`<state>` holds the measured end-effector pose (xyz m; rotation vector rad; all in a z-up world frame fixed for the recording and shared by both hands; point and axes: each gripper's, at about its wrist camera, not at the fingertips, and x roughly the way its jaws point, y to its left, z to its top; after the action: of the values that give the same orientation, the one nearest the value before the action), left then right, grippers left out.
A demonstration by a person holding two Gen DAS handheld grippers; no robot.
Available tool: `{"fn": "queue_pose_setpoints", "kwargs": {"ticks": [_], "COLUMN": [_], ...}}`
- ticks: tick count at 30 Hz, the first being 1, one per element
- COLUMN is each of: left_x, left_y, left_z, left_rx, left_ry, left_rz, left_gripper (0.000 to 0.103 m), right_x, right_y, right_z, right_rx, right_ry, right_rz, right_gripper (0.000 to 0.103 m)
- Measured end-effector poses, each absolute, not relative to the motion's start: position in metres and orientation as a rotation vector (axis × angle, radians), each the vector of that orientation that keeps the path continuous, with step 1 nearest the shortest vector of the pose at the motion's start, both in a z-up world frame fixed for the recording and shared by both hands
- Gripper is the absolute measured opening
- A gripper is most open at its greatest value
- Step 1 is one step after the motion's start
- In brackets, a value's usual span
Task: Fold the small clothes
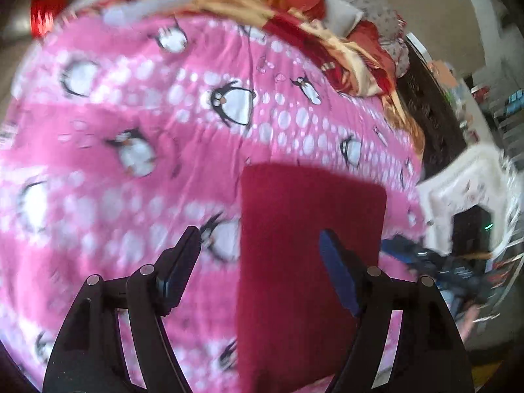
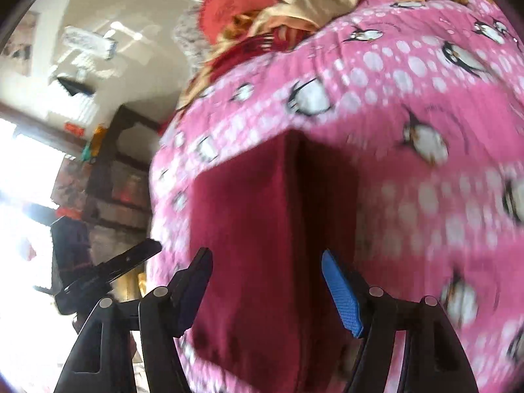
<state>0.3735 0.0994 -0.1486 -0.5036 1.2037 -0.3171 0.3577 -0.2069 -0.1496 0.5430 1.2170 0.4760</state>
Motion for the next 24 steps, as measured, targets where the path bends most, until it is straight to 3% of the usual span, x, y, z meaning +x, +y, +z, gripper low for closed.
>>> {"fn": "queue_pose_setpoints", "kwargs": {"ticks": [3, 5, 6, 8, 9, 11, 12, 15, 18, 20, 21, 22, 23, 24], "left_x": [0.401, 0.412, 0.415, 0.416, 0.414, 0.406, 0.402, 0.414, 0.408, 0.396, 0.387, 0.382, 0.378, 0.374], "left_y": [0.097, 0.09, 0.087, 0.087, 0.088, 0.093, 0.099, 0.106, 0.114, 0.118, 0.118, 0.117, 0.115, 0.114], "left_z": [-0.16, -0.17, -0.177, -0.179, -0.174, -0.157, -0.148, -0.164, -0.177, -0.174, -0.171, -0.169, -0.168, -0.167], "left_rx": [-0.573, -0.576, -0.596, -0.61, -0.608, -0.606, -0.599, -0.595, -0.607, -0.609, -0.588, -0.567, -0.551, -0.548], "left_ry": [1.245, 1.284, 1.292, 1.283, 1.268, 1.195, 1.147, 1.175, 1.205, 1.19, 1.178, 1.168, 1.158, 1.14], "left_rz": [-0.354, -0.363, -0.372, -0.354, -0.359, -0.385, -0.388, -0.334, -0.311, -0.345, -0.34, -0.333, -0.331, -0.323], "left_gripper": [0.074, 0.067, 0.051, 0.046, 0.037, 0.011, 0.0, 0.0, 0.0, 0.01, 0.032, 0.062, 0.073, 0.076], "right_x": [0.391, 0.404, 0.409, 0.415, 0.416, 0.418, 0.414, 0.405, 0.411, 0.407, 0.401, 0.397, 0.39, 0.383], "right_y": [-0.213, -0.213, -0.211, -0.208, -0.207, -0.208, -0.211, -0.221, -0.215, -0.22, -0.223, -0.225, -0.229, -0.234], "right_z": [-0.167, -0.174, -0.178, -0.183, -0.187, -0.188, -0.18, -0.173, -0.205, -0.203, -0.193, -0.186, -0.179, -0.174], "right_rx": [0.594, 0.618, 0.611, 0.591, 0.578, 0.605, 0.641, 0.673, 0.665, 0.733, 0.736, 0.739, 0.756, 0.773], "right_ry": [1.264, 1.277, 1.285, 1.304, 1.309, 1.313, 1.285, 1.243, 1.308, 1.288, 1.264, 1.239, 1.193, 1.145], "right_rz": [0.423, 0.435, 0.437, 0.436, 0.433, 0.453, 0.474, 0.482, 0.432, 0.446, 0.459, 0.466, 0.468, 0.469], "right_gripper": [0.053, 0.05, 0.049, 0.043, 0.028, 0.007, 0.007, 0.007, 0.007, 0.017, 0.025, 0.055, 0.083, 0.089]}}
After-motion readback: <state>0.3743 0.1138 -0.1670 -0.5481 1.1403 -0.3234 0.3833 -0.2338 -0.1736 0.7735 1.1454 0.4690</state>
